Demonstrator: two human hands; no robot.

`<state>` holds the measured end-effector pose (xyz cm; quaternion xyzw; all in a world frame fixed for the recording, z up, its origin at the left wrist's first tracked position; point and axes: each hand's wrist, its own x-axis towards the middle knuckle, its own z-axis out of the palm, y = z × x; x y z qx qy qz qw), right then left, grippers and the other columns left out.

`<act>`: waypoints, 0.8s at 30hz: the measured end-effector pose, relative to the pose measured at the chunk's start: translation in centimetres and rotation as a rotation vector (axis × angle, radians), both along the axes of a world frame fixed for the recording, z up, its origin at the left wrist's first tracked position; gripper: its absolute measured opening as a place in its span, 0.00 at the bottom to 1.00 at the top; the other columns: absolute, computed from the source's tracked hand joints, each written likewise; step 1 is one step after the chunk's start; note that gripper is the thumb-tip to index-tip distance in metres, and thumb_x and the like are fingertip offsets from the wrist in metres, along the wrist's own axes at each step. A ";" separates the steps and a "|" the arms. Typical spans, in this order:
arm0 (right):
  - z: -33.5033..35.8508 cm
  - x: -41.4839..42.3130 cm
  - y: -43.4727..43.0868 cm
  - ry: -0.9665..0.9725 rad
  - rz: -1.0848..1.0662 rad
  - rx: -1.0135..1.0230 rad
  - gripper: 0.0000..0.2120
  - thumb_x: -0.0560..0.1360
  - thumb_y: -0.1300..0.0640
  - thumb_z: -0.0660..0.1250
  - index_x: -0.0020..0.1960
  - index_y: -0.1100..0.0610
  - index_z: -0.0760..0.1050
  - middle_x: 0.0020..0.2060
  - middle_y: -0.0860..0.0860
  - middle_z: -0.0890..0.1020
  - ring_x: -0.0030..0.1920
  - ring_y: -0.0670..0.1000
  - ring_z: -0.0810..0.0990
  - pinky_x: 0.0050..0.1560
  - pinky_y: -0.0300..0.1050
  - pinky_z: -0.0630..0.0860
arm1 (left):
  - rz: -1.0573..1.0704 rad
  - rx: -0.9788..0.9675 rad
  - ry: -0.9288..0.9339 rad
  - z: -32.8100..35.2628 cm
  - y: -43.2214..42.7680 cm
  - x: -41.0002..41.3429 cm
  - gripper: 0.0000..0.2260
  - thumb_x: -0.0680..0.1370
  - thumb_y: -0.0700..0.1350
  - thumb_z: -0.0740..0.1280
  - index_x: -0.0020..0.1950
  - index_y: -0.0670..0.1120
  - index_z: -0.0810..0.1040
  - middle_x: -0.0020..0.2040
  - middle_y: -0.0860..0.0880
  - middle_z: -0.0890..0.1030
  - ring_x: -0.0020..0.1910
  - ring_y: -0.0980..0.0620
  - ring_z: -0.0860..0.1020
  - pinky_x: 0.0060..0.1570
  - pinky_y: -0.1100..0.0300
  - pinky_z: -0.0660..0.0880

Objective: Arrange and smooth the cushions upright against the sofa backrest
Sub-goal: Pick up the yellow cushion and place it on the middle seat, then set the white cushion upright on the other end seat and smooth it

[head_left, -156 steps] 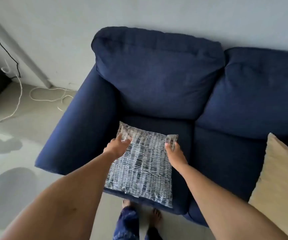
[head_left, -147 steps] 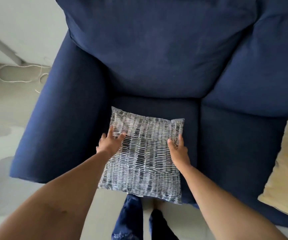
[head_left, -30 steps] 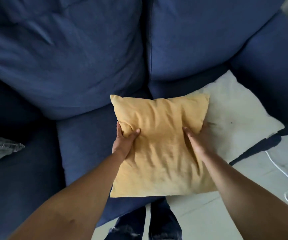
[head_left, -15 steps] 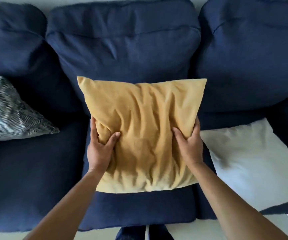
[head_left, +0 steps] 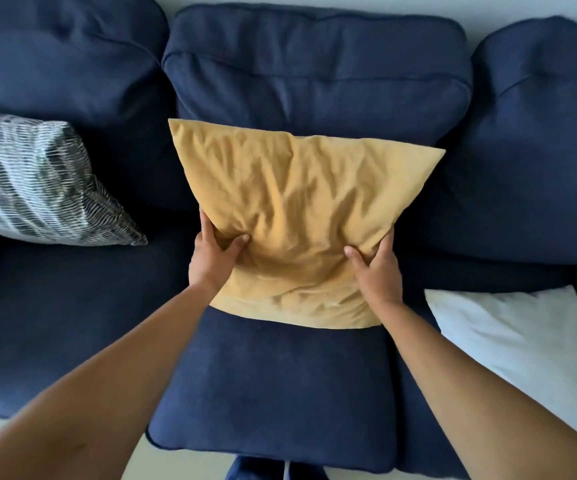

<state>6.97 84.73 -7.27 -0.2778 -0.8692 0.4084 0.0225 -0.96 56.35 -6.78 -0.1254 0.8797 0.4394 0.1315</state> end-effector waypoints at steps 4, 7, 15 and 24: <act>0.8 0.9 0.7 0.004 -0.007 -0.027 0.44 0.74 0.39 0.69 0.80 0.47 0.46 0.70 0.53 0.73 0.66 0.57 0.76 0.59 0.55 0.78 | 0.058 -0.051 0.189 1.3 1.3 1.2 0.44 0.76 0.60 0.70 0.80 0.63 0.43 0.76 0.47 0.62 0.63 0.61 0.72 0.51 0.54 0.72; 1.8 1.7 1.9 0.003 -0.039 -0.026 0.43 0.75 0.38 0.68 0.80 0.45 0.46 0.68 0.53 0.75 0.65 0.56 0.76 0.59 0.56 0.77 | 0.051 -0.136 0.439 3.1 3.5 1.7 0.37 0.78 0.55 0.71 0.81 0.56 0.53 0.77 0.44 0.61 0.70 0.52 0.67 0.62 0.46 0.72; 3.6 5.8 8.0 -0.012 -0.176 0.022 0.30 0.79 0.41 0.62 0.77 0.49 0.60 0.57 0.50 0.77 0.57 0.52 0.77 0.56 0.53 0.78 | -0.275 0.001 0.479 7.2 13.9 4.2 0.20 0.79 0.42 0.69 0.71 0.47 0.76 0.63 0.45 0.76 0.62 0.44 0.75 0.58 0.51 0.73; 2.6 15.7 21.0 -0.247 -0.358 0.071 0.20 0.81 0.47 0.59 0.71 0.53 0.72 0.63 0.57 0.74 0.61 0.58 0.77 0.63 0.54 0.74 | -0.640 0.013 -0.121 2.7 27.8 10.3 0.19 0.81 0.53 0.64 0.73 0.58 0.72 0.59 0.56 0.76 0.51 0.59 0.77 0.55 0.59 0.73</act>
